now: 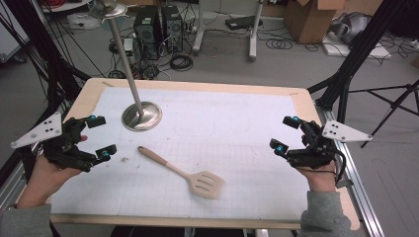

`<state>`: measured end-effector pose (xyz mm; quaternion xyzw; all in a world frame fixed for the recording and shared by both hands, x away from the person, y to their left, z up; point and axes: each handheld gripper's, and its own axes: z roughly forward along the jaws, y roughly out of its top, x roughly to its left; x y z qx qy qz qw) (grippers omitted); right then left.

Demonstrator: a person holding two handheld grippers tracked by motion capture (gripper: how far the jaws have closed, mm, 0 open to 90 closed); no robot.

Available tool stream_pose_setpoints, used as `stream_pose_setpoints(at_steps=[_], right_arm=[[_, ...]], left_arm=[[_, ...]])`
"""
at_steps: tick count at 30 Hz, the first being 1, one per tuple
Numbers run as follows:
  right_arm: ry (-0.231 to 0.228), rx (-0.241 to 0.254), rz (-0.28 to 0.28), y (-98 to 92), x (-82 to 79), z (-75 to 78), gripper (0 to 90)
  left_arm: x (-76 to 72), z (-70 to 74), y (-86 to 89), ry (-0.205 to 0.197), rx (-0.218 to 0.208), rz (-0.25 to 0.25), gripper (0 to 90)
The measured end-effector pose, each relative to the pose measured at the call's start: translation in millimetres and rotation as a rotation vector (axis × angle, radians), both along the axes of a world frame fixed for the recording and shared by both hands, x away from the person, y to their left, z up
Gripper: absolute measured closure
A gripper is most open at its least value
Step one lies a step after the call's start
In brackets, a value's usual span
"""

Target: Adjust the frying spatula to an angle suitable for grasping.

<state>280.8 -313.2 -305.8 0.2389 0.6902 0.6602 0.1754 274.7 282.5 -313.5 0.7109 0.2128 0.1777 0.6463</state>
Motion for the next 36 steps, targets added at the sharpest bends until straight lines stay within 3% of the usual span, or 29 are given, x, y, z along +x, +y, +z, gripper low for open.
stream_pose_setpoints(at_steps=[8, 14, 21, 24, 27, 31, 36], right_arm=[[0.007, -0.007, 0.016, 1.7, 2.1, -0.9, 8.5], [0.02, -0.007, 0.013, 2.9, 5.5, -2.8, 8.6], [0.018, -0.024, 0.018, 6.3, 2.8, -3.1, 8.6], [0.02, -0.033, 0.018, 6.0, 2.0, -3.3, 8.5], [0.023, -0.035, 0.014, 6.2, 0.9, -4.4, 8.6], [0.026, -0.04, 0.014, 5.6, 0.3, -5.4, 8.6], [0.024, -0.043, 0.012, 4.3, -0.3, -6.2, 8.6]], left_arm=[[1.9, -6.3, -5.4, 0.004, -0.002, 0.004, 3.7], [3.8, -12.6, -13.4, 0.023, 0.018, -0.003, 11.8], [9.7, -26.0, -20.5, 0.042, 0.032, -0.03, 36.8], [11.4, -30.8, -22.7, 0.029, 0.028, -0.039, 42.9], [14.9, -38.0, -27.5, 0.058, 0.032, -0.054, 49.5], [18.8, -47.2, -39.6, 0.07, 0.085, -0.061, 60.1], [19.9, -51.7, -45.9, 0.069, 0.111, -0.063, 74.2]])
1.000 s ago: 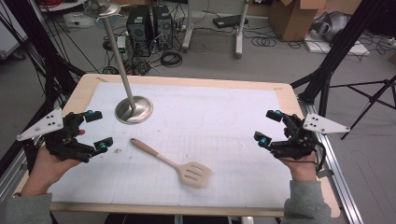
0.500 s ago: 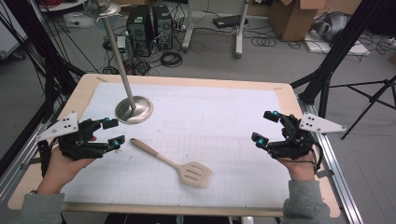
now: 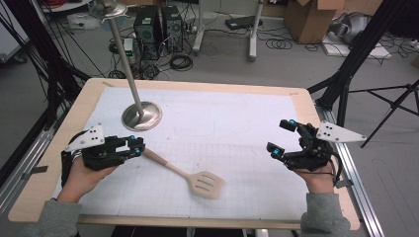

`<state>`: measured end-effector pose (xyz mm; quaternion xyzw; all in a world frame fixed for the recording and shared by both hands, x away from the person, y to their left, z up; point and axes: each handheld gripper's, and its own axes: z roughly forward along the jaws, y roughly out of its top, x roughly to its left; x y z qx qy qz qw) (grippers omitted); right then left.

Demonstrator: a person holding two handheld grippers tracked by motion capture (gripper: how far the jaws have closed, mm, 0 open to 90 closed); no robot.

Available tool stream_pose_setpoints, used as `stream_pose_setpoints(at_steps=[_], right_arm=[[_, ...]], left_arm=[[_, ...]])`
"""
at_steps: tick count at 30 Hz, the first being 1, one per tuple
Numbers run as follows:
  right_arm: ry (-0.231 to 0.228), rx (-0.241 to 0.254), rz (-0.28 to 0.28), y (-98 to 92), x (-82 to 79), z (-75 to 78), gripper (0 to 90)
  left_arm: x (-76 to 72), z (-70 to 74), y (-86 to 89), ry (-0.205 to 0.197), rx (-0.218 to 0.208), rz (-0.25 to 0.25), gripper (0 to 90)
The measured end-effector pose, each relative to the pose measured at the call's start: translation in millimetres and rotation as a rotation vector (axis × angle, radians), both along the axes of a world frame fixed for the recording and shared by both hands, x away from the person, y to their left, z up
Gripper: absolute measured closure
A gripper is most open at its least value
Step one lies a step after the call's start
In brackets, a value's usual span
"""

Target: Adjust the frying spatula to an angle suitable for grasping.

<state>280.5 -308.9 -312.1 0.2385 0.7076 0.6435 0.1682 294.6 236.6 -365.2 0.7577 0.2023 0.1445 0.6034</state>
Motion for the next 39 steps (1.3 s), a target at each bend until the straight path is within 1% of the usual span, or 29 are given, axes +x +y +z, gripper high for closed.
stream_pose_setpoints(at_steps=[1, 2, 3, 4, 6, 7, 8, 9, 10, 11, 13, 15, 16, 18, 19, 20, 21, 22, 24, 26, 27, 28, 29, 30, 32, 34, 35, 36, 39], right_arm=[[0.005, 0.004, -0.001, -0.5, -0.7, -0.5, 8.6], [0.005, 0.004, -0.001, -0.5, -0.7, -0.5, 8.6], [0.003, 0.005, -0.003, -1.3, -0.8, -0.8, 8.5], [0.003, 0.005, -0.003, -1.3, -0.8, -0.8, 8.5], [0.005, 0.007, -0.005, -1.4, -1.1, -0.8, 8.6], [0.008, 0.007, -0.007, -1.6, -1.6, -0.9, 8.6], [0.008, 0.007, -0.007, -1.6, -1.6, -0.9, 8.6], [0.007, 0.001, -0.007, -1.7, -1.6, -1.2, 8.5], [0.007, 0.001, -0.007, -1.7, -1.6, -1.2, 8.5], [0.008, 0.001, -0.007, -1.4, -2.0, -1.6, 8.5], [0.011, -0.002, -0.005, -1.6, -2.6, -1.8, 8.6], [0.013, -0.001, -0.008, -2.2, -3.7, -2.1, 8.6], [0.013, -0.001, -0.008, -2.2, -3.7, -2.1, 8.6], [0.005, -0.004, -0.01, -3.5, -4.5, -2.1, 8.5], [0.014, -0.002, -0.012, -4.1, -5.8, -1.9, 8.6], [0.006, -0.002, -0.013, -4.8, -6.0, -2.0, 8.5], [0.007, 0.001, -0.02, -6.1, -7.4, -1.9, 8.5], [0.007, 0.001, -0.02, -6.1, -7.4, -1.9, 8.5], [0.007, 0.004, -0.021, -7.8, -8.9, -2.3, 8.5], [0.009, 0.001, -0.024, -8.8, -9.7, -2.7, 8.6], [0.008, 0.003, -0.025, -8.9, -10.0, -2.9, 8.5], [0.013, 0.002, -0.027, -9.2, -10.7, -2.9, 8.6], [0.015, 0.001, -0.026, -9.7, -11.3, -3.0, 8.5], [0.01, 0.005, -0.027, -9.6, -11.6, -3.1, 8.5], [0.012, 0.003, -0.026, -10.4, -12.5, -2.8, 8.6], [0.011, 0.005, -0.031, -12.1, -14.3, -2.5, 8.5], [0.011, 0.005, -0.031, -12.1, -14.3, -2.5, 8.5], [0.011, 0.008, -0.033, -13.0, -15.2, -2.4, 8.5], [0.008, 0.008, -0.035, -14.0, -16.0, -2.6, 8.5]], left_arm=[[0.5, -1.4, -1.0, 0.002, 0.005, -0.001, 77.6], [0.9, -2.9, -1.8, -0.004, 0.013, -0.003, 77.6], [1.9, -6.0, -3.4, -0.004, 0.028, -0.011, 84.3], [1.9, -6.0, -3.4, -0.004, 0.028, -0.011, 87.9], [3.3, -8.5, -5.4, 0.007, 0.032, -0.016, 88.8], [4.6, -10.7, -9.4, 0.015, 0.037, -0.028, 89.5], [4.6, -10.7, -9.4, 0.015, 0.037, -0.028, 89.6], [5.7, -13.0, -15.2, 0.022, 0.058, -0.042, 89.6], [5.7, -13.0, -15.2, 0.022, 0.058, -0.042, 89.6], [6.9, -16.0, -21.3, 0.031, 0.066, -0.051, 89.6], [8.2, -17.4, -23.6, 0.037, 0.072, -0.058, 89.6], [11.9, -22.1, -30.2, 0.062, 0.074, -0.072, 89.6], [11.9, -22.1, -30.2, 0.062, 0.074, -0.072, 89.6], [14.9, -25.6, -33.8, 0.085, 0.078, -0.068, 89.6], [16.2, -27.2, -35.1, 0.091, 0.082, -0.065, 89.6], [16.9, -29.0, -36.8, 0.098, 0.085, -0.066, 89.6], [17.8, -32.2, -40.3, 0.105, 0.095, -0.078, 89.6], [17.8, -32.2, -40.3, 0.105, 0.095, -0.078, 89.6], [18.1, -37.2, -49.1, 0.11, 0.106, -0.118, 89.6], [18.2, -38.9, -52.5, 0.112, 0.114, -0.13, 89.6], [19.3, -42.4, -58.7, 0.121, 0.133, -0.154, 89.6], [19.3, -42.4, -58.7, 0.121, 0.133, -0.154, 89.6], [20.2, -46.5, -64.9, 0.137, 0.143, -0.167, 89.5], [21.0, -48.6, -67.5, 0.141, 0.152, -0.18, 89.6], [21.7, -50.7, -69.9, 0.148, 0.16, -0.186, 89.6], [24.4, -57.1, -76.4, 0.167, 0.192, -0.208, 89.6], [24.4, -57.1, -76.4, 0.167, 0.192, -0.208, 89.5], [25.8, -60.7, -80.6, 0.18, 0.204, -0.214, 89.6], [26.8, -63.0, -84.2, 0.185, 0.214, -0.215, 89.6]])
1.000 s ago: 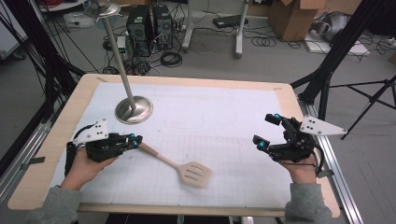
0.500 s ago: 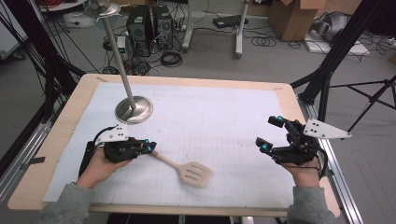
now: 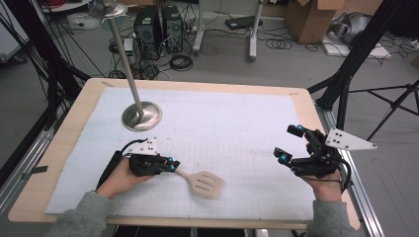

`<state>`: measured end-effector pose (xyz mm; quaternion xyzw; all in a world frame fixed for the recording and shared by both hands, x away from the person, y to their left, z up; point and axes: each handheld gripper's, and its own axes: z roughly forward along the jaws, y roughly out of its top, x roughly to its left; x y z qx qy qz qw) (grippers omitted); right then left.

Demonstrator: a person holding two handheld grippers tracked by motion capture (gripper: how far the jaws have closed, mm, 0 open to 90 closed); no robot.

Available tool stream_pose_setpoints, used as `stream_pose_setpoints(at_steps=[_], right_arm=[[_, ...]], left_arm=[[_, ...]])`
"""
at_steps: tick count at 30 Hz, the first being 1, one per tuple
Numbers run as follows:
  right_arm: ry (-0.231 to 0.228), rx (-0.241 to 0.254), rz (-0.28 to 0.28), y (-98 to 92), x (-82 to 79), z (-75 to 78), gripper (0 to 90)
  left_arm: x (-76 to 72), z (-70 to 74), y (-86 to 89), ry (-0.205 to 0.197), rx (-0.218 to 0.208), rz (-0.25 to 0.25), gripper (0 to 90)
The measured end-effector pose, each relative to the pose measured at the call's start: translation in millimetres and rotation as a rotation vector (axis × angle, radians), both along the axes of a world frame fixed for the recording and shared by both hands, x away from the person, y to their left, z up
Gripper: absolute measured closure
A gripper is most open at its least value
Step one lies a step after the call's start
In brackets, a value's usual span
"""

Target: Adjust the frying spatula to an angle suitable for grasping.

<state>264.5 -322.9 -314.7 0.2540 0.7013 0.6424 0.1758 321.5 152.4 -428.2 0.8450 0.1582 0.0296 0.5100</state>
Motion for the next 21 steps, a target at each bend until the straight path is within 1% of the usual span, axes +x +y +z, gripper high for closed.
stream_pose_setpoints(at_steps=[4, 5, 8, 9, 10, 11, 12, 13, 14, 15, 16, 21], right_arm=[[0.007, 0.004, -0.001, -0.4, -1.9, -0.1, 8.6], [0.006, 0.001, -0.003, -0.8, -2.1, -0.2, 8.6], [0.004, -0.001, -0.004, -0.8, -2.6, -0.8, 8.6], [0.004, -0.001, -0.004, -0.8, -2.6, -0.8, 8.6], [0.009, -0.005, -0.003, -0.5, -3.4, -1.3, 8.6], [0.009, -0.005, -0.003, -0.5, -3.4, -1.3, 8.6], [0.01, -0.005, -0.001, -0.3, -3.8, -1.4, 8.6], [0.01, -0.007, -0.004, -0.6, -3.9, -1.5, 8.6], [0.01, -0.006, -0.006, -1.4, -4.5, -1.9, 8.5], [0.01, -0.006, -0.006, -1.4, -4.5, -1.9, 8.5], [0.011, -0.004, -0.01, -2.3, -5.2, -2.2, 8.6], [0.018, -0.005, -0.015, -4.3, -6.6, -3.3, 8.6]], left_arm=[[2.2, -2.2, -6.2, 0.02, 0.011, 0.0, 89.6], [2.2, -2.2, -6.2, 0.02, 0.011, 0.0, 89.6], [4.5, -3.7, -12.0, 0.037, 0.035, 0.0, 89.6], [4.5, -3.7, -12.0, 0.037, 0.035, 0.0, 89.6], [5.5, -5.5, -15.6, 0.043, 0.05, -0.006, 89.6], [5.5, -5.5, -15.6, 0.043, 0.05, -0.006, 89.6], [6.2, -6.6, -17.4, 0.044, 0.061, -0.007, 89.6], [6.5, -7.7, -19.3, 0.05, 0.064, -0.002, 89.6], [7.3, -8.2, -20.3, 0.048, 0.075, -0.006, 89.6], [7.5, -8.9, -21.8, 0.047, 0.074, -0.004, 89.6], [7.7, -9.0, -22.4, 0.04, 0.082, -0.004, 89.6], [10.3, -10.1, -23.8, 0.042, 0.086, 0.01, 89.6]])
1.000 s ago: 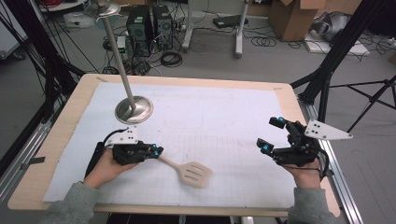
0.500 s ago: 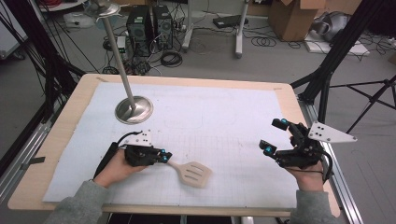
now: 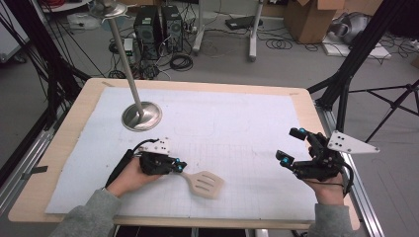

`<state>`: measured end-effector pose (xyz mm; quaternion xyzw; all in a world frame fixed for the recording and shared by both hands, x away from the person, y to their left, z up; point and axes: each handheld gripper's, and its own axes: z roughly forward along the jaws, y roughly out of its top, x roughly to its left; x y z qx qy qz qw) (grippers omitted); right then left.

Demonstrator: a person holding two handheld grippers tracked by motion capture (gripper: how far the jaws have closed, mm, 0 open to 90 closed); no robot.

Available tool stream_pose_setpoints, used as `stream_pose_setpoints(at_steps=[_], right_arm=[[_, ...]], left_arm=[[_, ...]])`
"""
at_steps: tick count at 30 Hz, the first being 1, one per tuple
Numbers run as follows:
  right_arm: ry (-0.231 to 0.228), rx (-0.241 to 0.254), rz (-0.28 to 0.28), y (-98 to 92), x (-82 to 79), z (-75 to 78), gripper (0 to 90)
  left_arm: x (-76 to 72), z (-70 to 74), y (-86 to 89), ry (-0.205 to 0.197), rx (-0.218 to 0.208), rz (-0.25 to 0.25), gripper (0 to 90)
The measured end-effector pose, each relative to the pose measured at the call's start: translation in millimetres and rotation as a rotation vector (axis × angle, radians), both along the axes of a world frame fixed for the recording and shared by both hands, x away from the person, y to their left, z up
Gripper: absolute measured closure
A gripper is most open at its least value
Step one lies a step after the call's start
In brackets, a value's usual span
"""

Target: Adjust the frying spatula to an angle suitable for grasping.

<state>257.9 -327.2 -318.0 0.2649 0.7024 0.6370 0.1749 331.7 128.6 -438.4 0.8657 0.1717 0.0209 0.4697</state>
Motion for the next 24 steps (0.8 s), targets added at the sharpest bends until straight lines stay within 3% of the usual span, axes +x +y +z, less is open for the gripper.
stream_pose_setpoints(at_steps=[16, 24], right_arm=[[0.001, 0.0, 0.002, 0.3, -0.6, -0.2, 8.6], [-0.002, -0.002, 0.0, -0.1, 0.2, -1.0, 8.5]], left_arm=[[4.2, -7.4, -2.5, 0.014, 0.049, 0.022, 89.6], [3.3, -7.0, -2.6, 0.054, 0.047, 0.045, 89.8]])
